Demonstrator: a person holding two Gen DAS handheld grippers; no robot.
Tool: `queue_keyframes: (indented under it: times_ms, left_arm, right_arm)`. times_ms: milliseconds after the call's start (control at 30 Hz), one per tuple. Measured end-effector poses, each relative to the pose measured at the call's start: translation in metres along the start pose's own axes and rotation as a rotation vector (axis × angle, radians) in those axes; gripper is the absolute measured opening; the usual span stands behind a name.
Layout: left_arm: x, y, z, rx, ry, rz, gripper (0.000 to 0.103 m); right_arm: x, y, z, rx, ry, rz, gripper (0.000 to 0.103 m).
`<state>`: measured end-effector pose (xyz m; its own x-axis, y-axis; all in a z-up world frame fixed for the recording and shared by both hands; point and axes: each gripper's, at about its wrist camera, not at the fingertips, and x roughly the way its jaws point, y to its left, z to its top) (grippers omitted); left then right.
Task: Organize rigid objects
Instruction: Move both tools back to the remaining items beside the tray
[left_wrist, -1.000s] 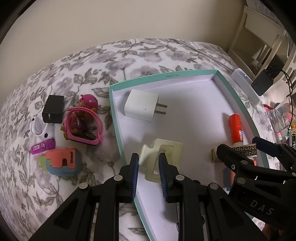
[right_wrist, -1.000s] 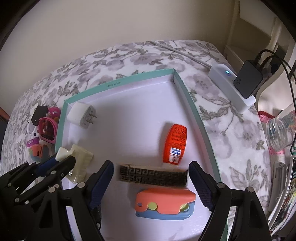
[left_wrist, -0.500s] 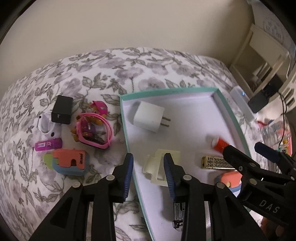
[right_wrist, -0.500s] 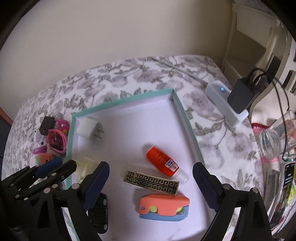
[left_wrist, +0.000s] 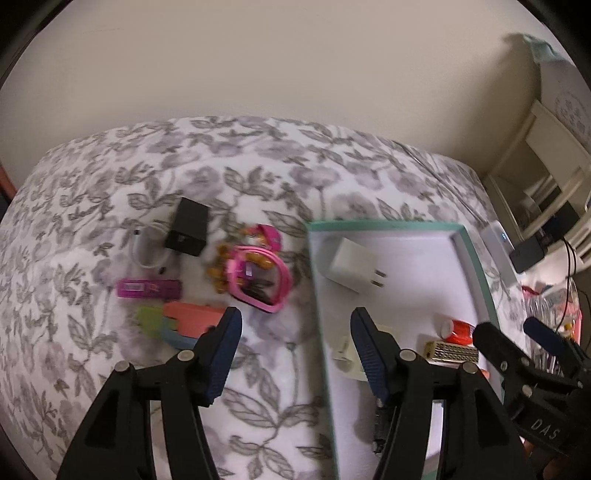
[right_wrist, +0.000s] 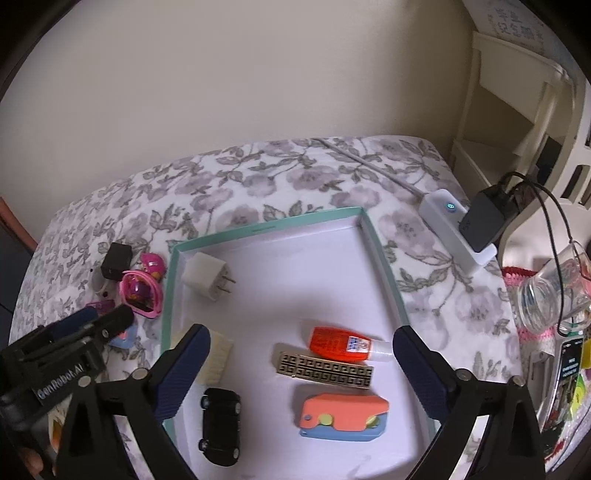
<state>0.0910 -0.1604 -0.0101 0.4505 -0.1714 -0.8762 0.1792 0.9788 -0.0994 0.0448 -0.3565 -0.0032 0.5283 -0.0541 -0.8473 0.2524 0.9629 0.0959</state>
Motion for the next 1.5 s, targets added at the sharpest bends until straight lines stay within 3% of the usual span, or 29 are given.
queue_keyframes:
  times_ms: [67, 300, 733, 1100, 1500]
  left_arm:
    - [-0.002, 0.009, 0.002, -0.025, -0.004, 0.011, 0.076]
    - [-0.007, 0.043, 0.005, -0.114, -0.022, 0.055, 0.084]
    - [-0.02, 0.107, 0.006, -0.262, -0.04, 0.111, 0.086]
    - [-0.024, 0.142, 0.01, -0.299, -0.01, 0.147, 0.086]
    - [-0.003, 0.183, 0.011, -0.383, 0.065, 0.135, 0.086]
  right_arm:
    - [0.0, 0.005, -0.001, -0.015, -0.003, 0.0, 0.102]
    - [0.002, 0.015, -0.002, -0.034, -0.008, 0.01, 0.103]
    - [0.001, 0.055, -0.006, -0.145, -0.03, 0.014, 0.103]
    - [0.012, 0.092, -0.008, -0.198, -0.032, 0.051, 0.103]
    - [0.036, 0.152, -0.005, -0.234, 0.008, 0.194, 0.103]
